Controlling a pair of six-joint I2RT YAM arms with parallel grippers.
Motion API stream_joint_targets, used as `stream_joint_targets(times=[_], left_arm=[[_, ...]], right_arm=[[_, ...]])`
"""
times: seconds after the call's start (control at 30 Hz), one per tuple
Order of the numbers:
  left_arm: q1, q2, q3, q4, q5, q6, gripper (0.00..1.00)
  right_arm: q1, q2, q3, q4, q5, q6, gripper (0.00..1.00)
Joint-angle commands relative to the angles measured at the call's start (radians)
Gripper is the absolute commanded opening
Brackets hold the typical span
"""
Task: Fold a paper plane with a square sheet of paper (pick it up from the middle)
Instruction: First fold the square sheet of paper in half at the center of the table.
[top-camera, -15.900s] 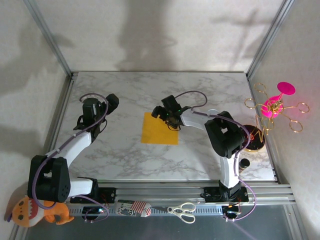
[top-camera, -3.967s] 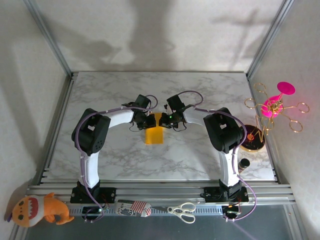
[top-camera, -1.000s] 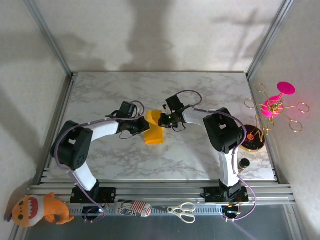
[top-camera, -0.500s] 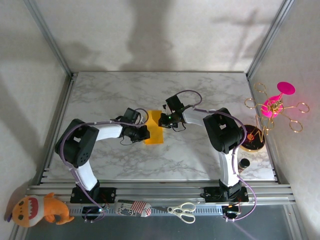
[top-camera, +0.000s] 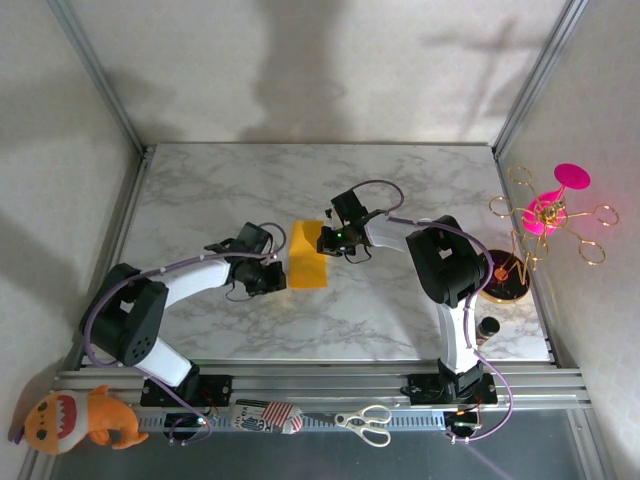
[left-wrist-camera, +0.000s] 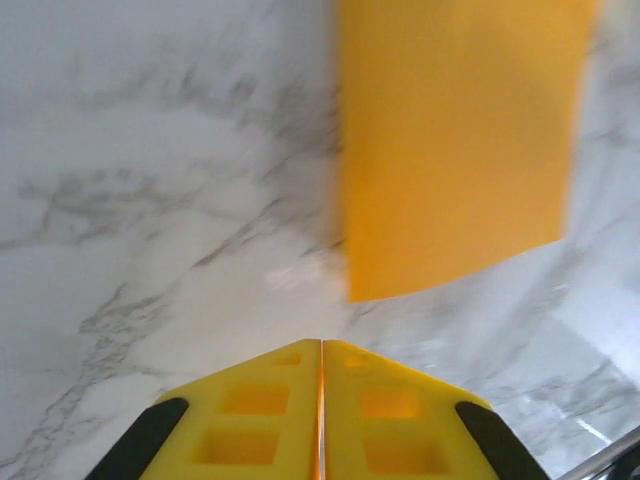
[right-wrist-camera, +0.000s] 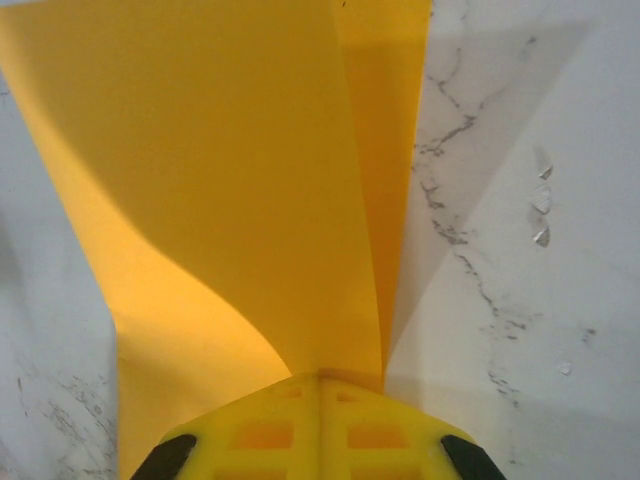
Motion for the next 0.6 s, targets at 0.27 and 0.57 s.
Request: stream_joint_targets(times=[0.27,0.57], left_arm=[[0.014,0.290,0.311,0.163,-0.005,-0.032,0.08],[0.055,0.481,0.403,0.169,0.091,0.026,0.09]], right_arm=[[-0.014,0.166,-0.075,-0.212,0.279,-0.037,0.02],[-0.016,0.166,-0.072,-0.223,0.284,-0.043,0.03]])
